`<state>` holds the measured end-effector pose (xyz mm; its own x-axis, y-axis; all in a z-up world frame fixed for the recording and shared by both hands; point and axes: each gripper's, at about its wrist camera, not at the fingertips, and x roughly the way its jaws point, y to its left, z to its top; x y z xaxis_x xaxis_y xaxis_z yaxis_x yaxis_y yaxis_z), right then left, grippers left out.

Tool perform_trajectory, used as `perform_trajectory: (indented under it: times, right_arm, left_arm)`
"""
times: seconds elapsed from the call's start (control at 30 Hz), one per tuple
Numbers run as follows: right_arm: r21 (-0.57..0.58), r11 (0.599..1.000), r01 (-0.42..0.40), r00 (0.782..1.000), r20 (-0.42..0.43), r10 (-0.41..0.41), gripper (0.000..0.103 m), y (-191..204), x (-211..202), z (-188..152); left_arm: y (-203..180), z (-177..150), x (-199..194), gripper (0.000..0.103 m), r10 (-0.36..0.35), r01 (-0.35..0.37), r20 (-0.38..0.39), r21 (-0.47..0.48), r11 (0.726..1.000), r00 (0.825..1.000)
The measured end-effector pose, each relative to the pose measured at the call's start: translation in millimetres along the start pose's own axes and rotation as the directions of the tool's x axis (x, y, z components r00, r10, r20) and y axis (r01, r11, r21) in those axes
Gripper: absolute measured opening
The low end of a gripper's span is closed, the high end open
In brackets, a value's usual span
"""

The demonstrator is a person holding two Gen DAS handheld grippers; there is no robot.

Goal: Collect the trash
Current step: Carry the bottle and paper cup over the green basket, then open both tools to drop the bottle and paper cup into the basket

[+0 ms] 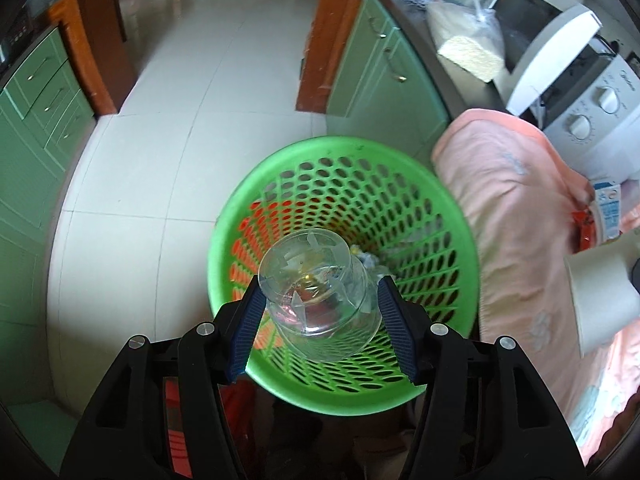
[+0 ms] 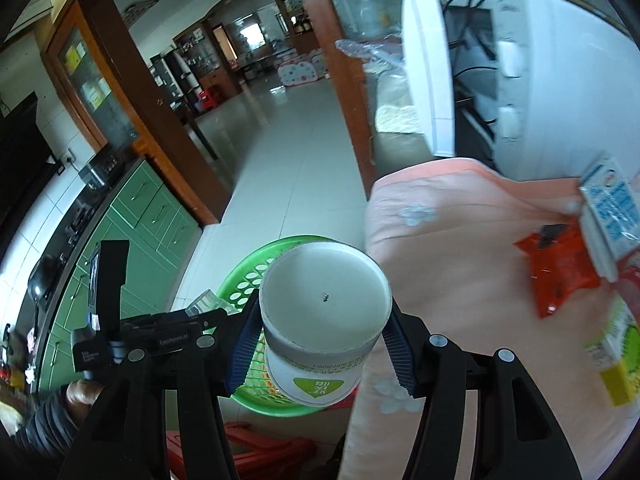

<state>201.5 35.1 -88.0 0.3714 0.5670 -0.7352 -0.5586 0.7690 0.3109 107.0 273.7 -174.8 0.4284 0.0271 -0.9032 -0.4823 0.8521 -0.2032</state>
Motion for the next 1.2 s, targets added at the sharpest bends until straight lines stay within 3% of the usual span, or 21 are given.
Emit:
perform_trajectory:
  times: [0.47,0.57,0.6,0.9,1.2]
  right_arm:
    - [0.024,0.999,-0.036,0.999,-0.037,0.037,0.056,19,42,6]
    - [0.029,0.999,-0.046,0.998,-0.033,0.047,0.061,20,44,8]
    - [0.029,0.998,-0.048,0.999,-0.024,0.048,0.065,20,42,9]
    - [0.020,0.999,-0.037,0.999,-0.001,0.037,0.065,16,21,4]
    - [0.049,0.998,0.046,0.998,0.034,-0.048,0.066,-24,-26,-15]
  left_arm:
    - [22,-4,-9,0.063,0.012,-0.012,0.008,-0.041,0.999,1.000]
    - [23,-4,-11,0.064,0.014,-0.013,0.011,-0.044,0.999,1.000]
    - [23,-4,-11,0.064,0.015,-0.014,0.012,-0.045,0.999,1.000]
    - [14,-3,-16,0.064,0.006,-0.005,0.024,-0.027,1.000,1.000]
    - [-5,-8,-18,0.067,-0.011,0.011,0.021,0.011,1.000,1.000]
